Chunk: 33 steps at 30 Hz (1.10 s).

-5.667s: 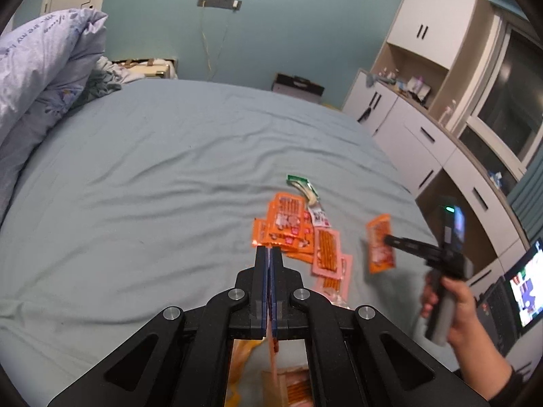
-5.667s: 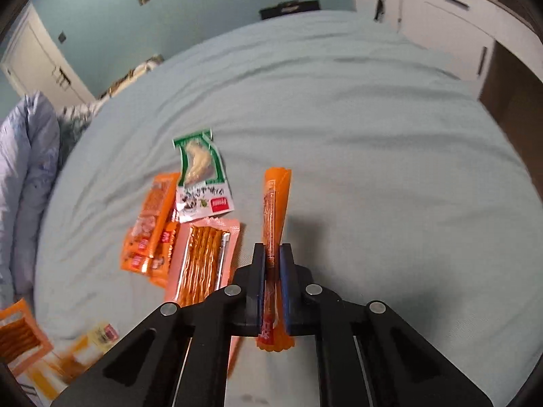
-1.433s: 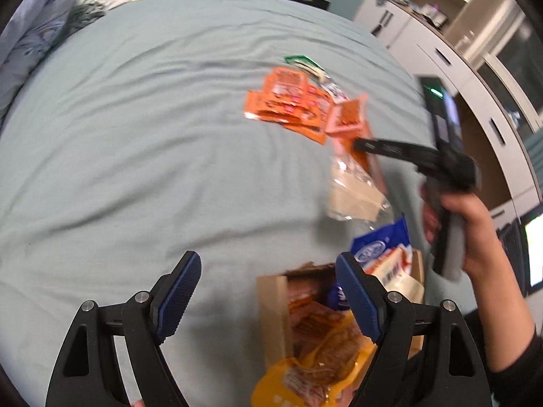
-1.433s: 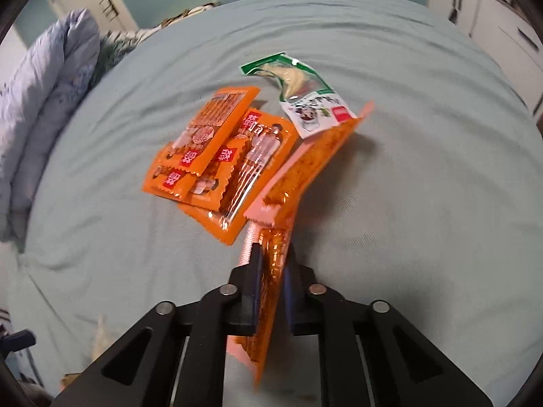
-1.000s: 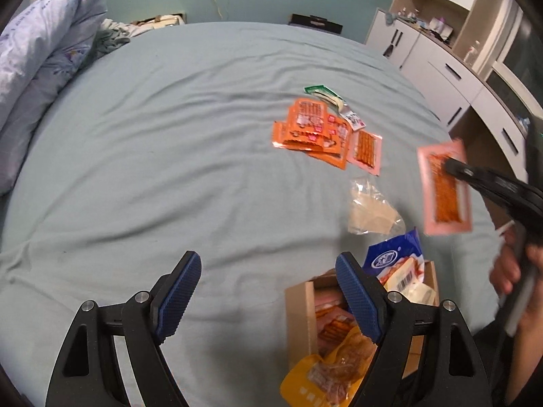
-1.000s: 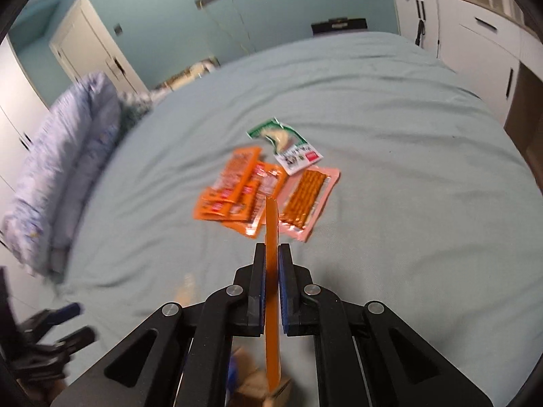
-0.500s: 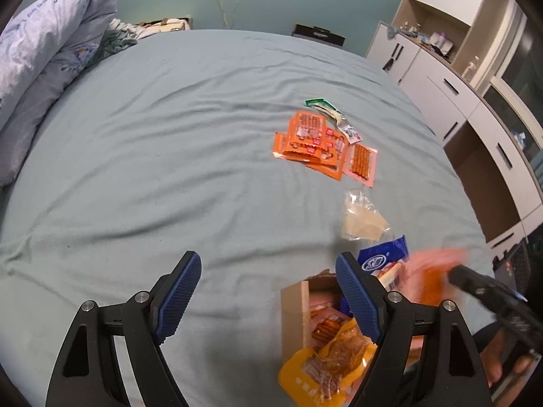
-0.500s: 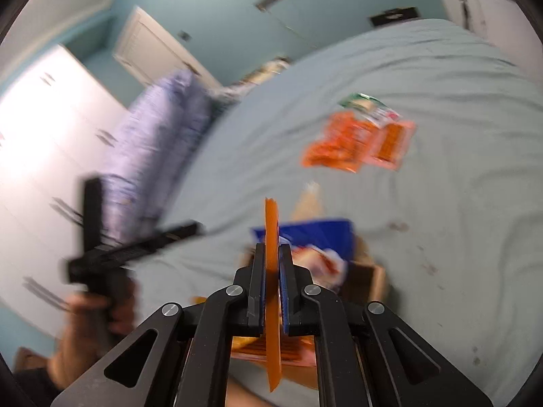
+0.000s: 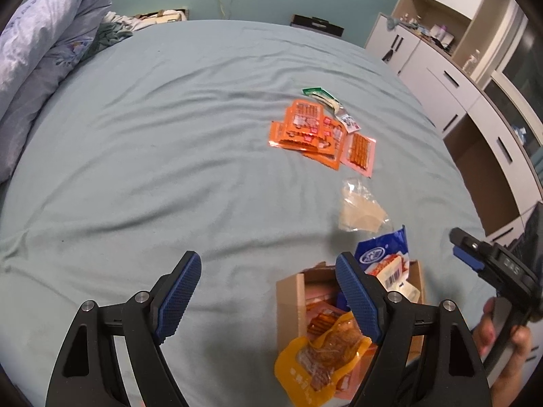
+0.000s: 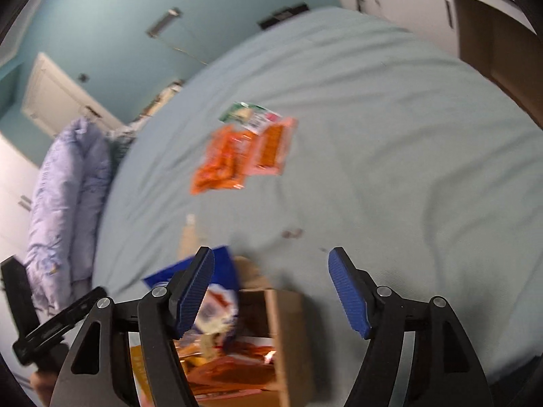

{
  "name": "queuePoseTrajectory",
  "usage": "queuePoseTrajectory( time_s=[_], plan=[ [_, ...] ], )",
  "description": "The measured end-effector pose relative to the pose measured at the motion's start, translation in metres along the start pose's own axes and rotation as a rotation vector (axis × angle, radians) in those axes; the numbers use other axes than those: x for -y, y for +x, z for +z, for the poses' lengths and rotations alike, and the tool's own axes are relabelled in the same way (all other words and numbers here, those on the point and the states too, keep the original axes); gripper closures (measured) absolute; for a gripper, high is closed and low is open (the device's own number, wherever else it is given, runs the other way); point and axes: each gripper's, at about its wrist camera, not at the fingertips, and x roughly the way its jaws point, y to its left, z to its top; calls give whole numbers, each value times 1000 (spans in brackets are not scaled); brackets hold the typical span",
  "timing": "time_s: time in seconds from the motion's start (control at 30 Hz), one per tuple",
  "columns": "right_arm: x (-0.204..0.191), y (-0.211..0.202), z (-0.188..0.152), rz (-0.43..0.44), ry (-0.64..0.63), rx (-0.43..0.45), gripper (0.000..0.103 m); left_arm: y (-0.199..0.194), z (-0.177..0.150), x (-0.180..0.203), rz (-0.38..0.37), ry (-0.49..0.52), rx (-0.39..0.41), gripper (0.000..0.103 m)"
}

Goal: Organize snacks
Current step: 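Lower the orange stick pack into the box and open the right tool, then move both open tools from the box back toward the snack pile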

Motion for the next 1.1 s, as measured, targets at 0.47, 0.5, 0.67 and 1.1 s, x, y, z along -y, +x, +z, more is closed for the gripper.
queuePoseTrajectory(
  time_s=[0.47,0.5,0.67,1.1],
  plan=[
    [-73,18,0,-372,-316,33,34,8,-2,11,35,40,-36,21],
    [-76,20,-1,-362,-319,26,34,9,-2,11,36,42,-37,21],
    [-77,20,-3,-321,-308,16,34,9,-3,14,50,59,-39,21],
    [-48,22,10,-274,-203,-41,34,17,-4,10,87,72,-51,21]
  ],
)
